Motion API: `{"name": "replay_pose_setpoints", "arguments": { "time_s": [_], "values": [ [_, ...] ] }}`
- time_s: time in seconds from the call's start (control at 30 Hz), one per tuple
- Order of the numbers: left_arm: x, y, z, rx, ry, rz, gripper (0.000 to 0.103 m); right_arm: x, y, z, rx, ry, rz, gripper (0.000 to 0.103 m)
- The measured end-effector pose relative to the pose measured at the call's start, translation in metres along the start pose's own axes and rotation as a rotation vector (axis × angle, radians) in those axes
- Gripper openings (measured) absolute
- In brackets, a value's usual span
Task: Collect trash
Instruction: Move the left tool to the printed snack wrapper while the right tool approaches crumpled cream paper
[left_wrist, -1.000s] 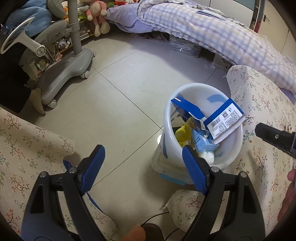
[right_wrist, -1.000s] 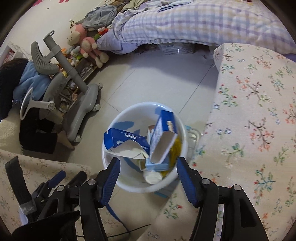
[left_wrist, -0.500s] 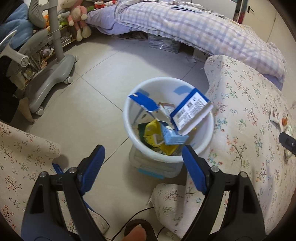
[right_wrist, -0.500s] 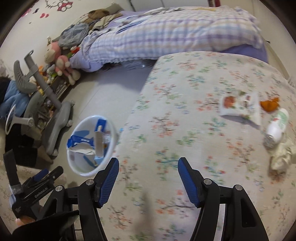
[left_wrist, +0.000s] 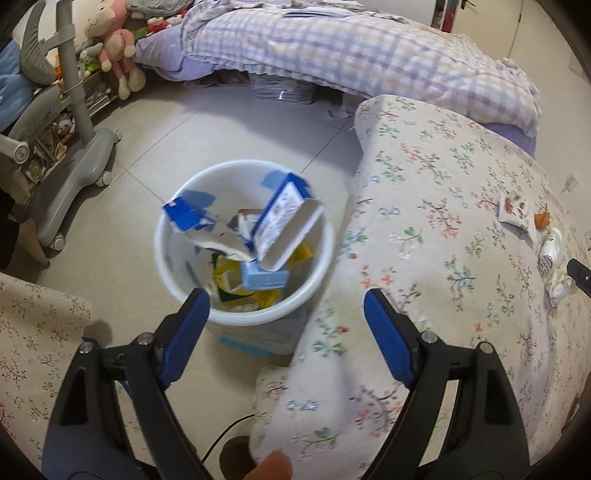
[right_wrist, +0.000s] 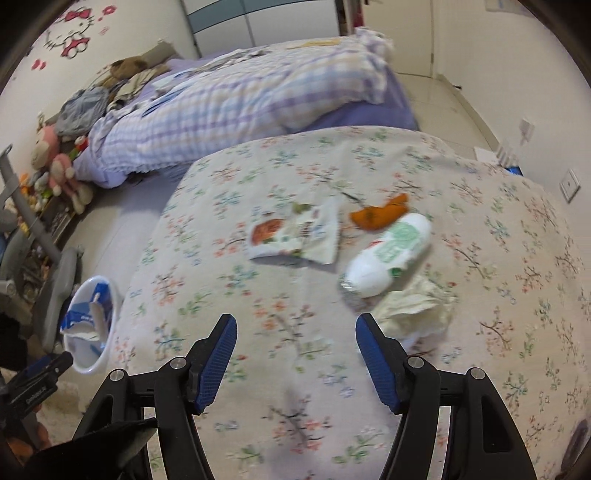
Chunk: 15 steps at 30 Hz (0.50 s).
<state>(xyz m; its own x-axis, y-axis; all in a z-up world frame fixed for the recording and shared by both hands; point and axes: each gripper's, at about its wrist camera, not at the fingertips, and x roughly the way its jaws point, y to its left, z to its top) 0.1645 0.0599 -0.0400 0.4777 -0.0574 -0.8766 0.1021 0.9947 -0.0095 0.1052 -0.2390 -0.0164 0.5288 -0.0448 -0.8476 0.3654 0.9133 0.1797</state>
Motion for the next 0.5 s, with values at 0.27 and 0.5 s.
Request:
{"name": "replay_pose_setpoints", "arguments": {
  "time_s": [0.27,0.5],
  "values": [
    [0.008,-0.068,0.011,0.078,-0.01,-0.056,0.085,0.014,-0.055,0.007,0.073,0.027,-0.047,0.068],
    [0.02,-0.131,0.022,0.12,-0.007,-0.12,0.085,0.029,-0.086,0.007,0.107,0.063,-0.038,0.068]
  ]
}}
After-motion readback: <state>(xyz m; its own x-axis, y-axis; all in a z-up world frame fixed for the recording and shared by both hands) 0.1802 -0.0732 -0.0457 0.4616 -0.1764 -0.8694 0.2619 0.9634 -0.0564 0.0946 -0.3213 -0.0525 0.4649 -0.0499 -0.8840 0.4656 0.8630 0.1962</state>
